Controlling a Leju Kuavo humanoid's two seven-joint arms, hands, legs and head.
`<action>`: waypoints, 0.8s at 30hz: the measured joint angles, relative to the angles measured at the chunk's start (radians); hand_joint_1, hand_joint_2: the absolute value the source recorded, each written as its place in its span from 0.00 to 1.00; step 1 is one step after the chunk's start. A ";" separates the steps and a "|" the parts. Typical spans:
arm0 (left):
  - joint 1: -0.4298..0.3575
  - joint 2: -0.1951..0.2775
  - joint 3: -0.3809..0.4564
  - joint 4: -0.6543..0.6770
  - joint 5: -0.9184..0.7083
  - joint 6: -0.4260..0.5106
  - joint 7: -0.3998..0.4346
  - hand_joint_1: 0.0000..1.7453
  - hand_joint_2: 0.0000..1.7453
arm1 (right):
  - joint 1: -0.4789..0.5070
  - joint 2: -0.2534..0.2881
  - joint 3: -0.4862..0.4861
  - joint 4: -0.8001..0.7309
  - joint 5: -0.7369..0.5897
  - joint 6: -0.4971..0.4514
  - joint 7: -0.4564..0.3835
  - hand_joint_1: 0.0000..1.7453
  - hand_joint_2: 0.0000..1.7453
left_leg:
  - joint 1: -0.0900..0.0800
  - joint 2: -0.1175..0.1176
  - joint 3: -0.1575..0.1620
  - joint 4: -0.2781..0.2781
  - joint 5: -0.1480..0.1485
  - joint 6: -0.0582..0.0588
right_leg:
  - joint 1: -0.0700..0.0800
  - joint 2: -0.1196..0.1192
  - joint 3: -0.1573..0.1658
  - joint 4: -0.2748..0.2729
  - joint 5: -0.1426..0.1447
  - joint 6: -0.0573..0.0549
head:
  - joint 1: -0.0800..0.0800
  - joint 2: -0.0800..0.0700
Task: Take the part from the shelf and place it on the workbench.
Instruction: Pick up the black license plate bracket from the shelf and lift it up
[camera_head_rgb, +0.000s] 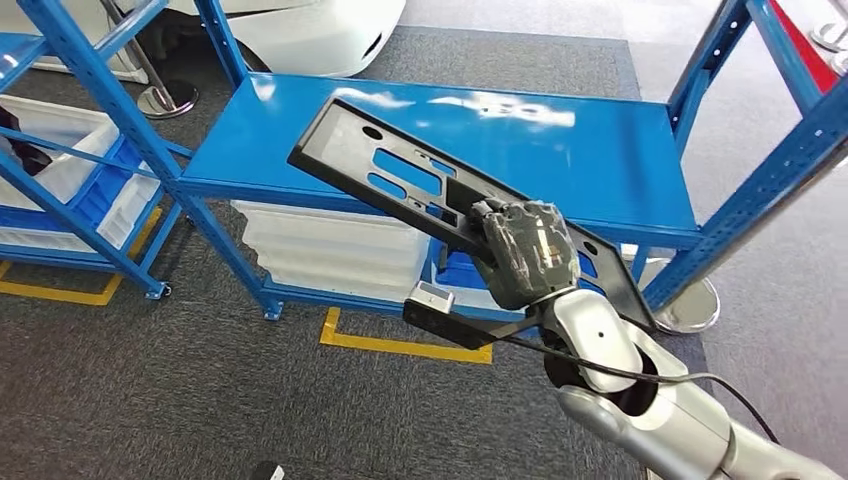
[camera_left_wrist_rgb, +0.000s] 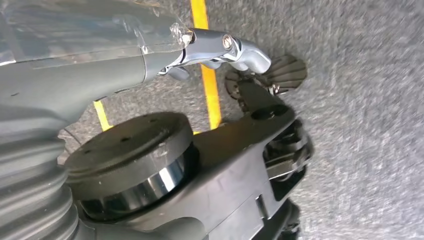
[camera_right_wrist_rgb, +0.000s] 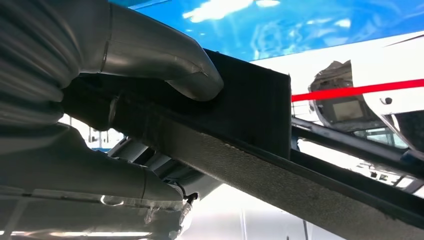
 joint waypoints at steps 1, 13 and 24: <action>0.000 0.000 0.000 0.000 0.000 0.000 0.000 0.00 1.00 | 0.001 0.000 -0.001 0.000 0.000 0.000 0.001 1.00 1.00 | 0.002 0.000 -0.013 0.067 -0.047 -0.003 | 0.002 0.002 -0.014 0.002 0.010 -0.003 | -0.006 0.000; -0.009 -0.002 0.001 0.000 0.000 0.000 0.001 0.00 1.00 | 0.007 0.002 -0.015 -0.008 -0.006 0.002 0.014 1.00 1.00 | -0.005 -0.021 0.195 -0.149 0.011 0.038 | -0.002 0.029 -0.135 0.019 0.099 0.042 | -0.025 0.000; -0.008 -0.002 0.001 0.000 0.001 0.005 0.001 0.00 1.00 | 0.004 0.003 -0.018 -0.009 -0.007 0.003 0.016 1.00 1.00 | 0.001 0.029 0.061 -0.120 0.103 0.031 | -0.007 -0.018 0.017 0.051 -0.023 0.059 | 0.023 0.000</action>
